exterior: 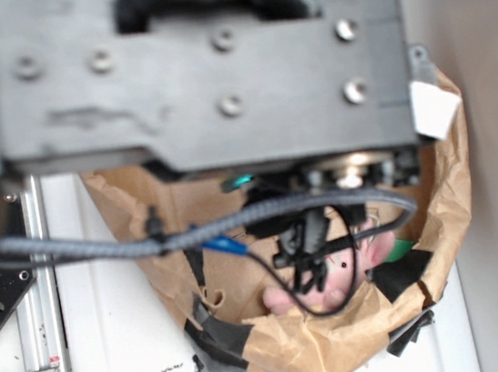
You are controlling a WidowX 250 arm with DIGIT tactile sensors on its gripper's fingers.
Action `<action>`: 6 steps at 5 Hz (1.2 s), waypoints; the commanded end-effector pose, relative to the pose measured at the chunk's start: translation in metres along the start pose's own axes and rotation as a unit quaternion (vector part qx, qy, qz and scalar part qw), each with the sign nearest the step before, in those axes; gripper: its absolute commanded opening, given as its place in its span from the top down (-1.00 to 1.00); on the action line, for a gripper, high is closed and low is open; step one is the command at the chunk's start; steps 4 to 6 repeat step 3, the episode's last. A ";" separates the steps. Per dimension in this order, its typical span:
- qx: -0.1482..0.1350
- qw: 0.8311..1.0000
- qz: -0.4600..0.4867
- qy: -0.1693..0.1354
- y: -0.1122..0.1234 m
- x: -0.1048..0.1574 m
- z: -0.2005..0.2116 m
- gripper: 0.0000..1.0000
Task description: Grab the green sponge.
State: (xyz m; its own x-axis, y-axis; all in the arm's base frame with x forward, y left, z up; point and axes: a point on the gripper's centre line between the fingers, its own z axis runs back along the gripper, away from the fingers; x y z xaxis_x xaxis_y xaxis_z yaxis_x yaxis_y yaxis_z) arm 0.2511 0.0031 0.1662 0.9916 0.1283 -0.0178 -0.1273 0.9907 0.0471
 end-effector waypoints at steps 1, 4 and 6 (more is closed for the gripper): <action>-0.032 0.998 0.038 -0.040 0.015 -0.034 0.055 1.00; -0.026 0.997 0.068 -0.014 0.007 -0.035 0.045 1.00; -0.026 0.997 0.068 -0.014 0.007 -0.035 0.045 1.00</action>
